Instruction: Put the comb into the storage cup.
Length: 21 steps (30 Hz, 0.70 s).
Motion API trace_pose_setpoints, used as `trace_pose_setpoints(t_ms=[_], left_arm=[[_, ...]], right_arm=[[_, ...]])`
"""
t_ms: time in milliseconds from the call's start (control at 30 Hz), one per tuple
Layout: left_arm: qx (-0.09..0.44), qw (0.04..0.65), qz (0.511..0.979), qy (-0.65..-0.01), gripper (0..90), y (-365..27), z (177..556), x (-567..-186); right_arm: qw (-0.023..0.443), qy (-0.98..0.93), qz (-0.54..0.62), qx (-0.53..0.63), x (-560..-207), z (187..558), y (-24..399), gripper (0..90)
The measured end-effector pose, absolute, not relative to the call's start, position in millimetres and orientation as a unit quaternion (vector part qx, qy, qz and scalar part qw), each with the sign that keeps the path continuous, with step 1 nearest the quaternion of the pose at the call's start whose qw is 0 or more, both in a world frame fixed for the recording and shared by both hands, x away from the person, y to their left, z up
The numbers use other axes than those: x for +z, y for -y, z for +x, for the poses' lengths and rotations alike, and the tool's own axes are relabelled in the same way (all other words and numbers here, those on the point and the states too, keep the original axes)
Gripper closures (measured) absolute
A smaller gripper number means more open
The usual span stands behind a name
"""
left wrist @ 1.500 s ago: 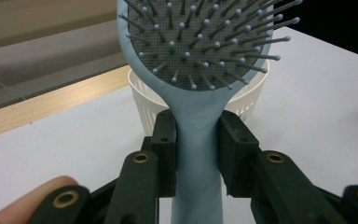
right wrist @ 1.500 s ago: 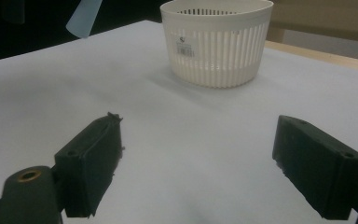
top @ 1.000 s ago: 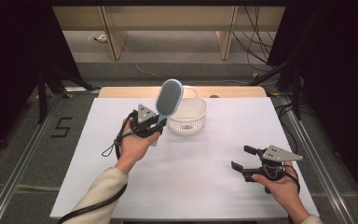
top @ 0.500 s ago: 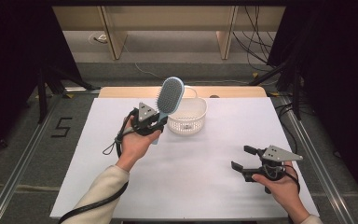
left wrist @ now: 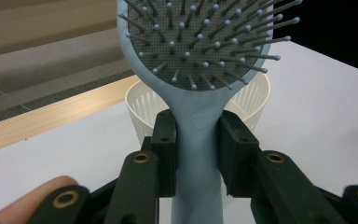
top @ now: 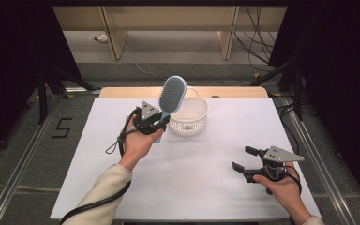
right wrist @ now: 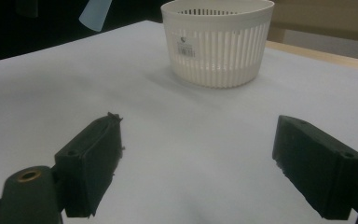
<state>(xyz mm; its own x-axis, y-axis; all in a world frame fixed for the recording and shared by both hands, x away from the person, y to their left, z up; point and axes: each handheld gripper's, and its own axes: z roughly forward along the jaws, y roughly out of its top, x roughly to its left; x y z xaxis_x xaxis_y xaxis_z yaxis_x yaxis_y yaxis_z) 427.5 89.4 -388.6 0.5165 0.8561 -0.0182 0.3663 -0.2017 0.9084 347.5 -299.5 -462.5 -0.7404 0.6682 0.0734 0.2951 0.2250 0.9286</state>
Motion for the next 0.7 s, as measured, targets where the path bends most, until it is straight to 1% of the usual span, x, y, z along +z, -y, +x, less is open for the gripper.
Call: trace_pose_setpoints(t_ms=[700], left_arm=[[0.262, 0.481, 0.728, -0.412, 69.6, -80.2, 435.2, -380.3]], right_arm=[[0.173, -0.763, 0.316, 0.537, -462.6, 347.5, 299.4, 16.8]])
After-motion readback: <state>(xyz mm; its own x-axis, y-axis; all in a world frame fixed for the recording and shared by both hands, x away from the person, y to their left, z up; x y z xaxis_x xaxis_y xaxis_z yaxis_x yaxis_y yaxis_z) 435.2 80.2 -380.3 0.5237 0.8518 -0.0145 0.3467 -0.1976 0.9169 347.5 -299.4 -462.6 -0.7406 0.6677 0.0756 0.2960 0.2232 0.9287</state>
